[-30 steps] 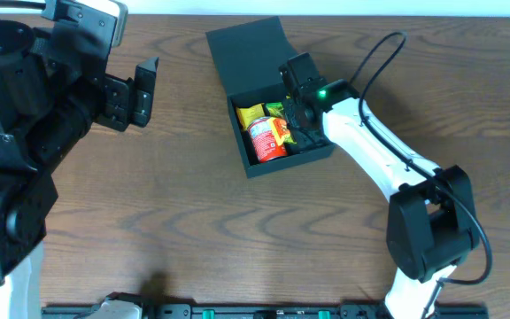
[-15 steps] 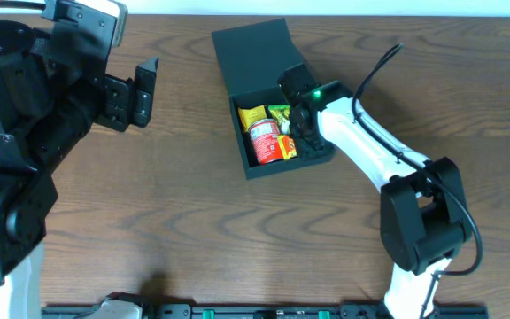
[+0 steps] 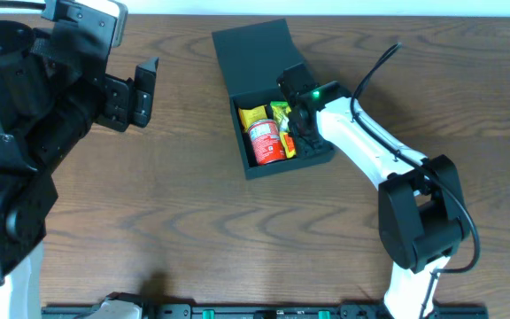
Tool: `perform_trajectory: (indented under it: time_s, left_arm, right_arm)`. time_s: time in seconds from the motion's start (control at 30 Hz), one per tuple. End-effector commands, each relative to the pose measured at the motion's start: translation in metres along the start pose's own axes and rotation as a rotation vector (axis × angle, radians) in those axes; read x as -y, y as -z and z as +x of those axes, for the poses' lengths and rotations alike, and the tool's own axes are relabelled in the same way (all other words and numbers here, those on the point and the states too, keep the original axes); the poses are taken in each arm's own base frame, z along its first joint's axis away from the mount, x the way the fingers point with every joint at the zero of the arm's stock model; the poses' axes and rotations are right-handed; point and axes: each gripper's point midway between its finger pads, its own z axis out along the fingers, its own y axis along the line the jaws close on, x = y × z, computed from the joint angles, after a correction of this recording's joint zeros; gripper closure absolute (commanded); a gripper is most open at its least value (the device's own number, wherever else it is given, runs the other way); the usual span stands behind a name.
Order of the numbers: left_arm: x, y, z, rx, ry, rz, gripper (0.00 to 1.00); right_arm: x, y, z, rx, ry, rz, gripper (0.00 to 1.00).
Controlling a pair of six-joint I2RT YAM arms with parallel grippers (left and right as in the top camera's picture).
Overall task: Pack container
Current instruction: 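Lower the Julie's packet into the box with the right gripper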
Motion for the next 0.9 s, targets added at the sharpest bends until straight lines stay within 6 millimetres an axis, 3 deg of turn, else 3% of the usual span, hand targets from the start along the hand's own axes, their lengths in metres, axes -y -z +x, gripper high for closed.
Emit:
perform_trajectory:
  time_s: [0.0,0.17,0.3,0.6,0.87]
  left_arm:
    - [0.000,0.000,0.000,-0.001,0.010,0.003,0.10]
    - [0.000,0.000,0.000,-0.001,0.010,0.003,0.09]
    - [0.000,0.000,0.001,-0.008,0.010,0.004,0.09]
    - [-0.001,-0.001,0.005,-0.022,0.008,-0.001,0.09]
    - [-0.001,-0.001,0.005,-0.022,0.008,0.000,0.09]
  right_arm:
    - [-0.014,0.009,0.004,0.008,0.007,-0.054,0.64]
    - [-0.046,0.041,0.003,0.012,0.067,-0.166,0.62]
    - [-0.045,0.058,0.000,0.023,0.079,-0.147,0.59]
    - [-0.022,0.056,-0.003,0.047,0.121,-0.053,0.60]
    - [-0.028,0.054,0.020,0.028,0.161,-0.101,0.65]
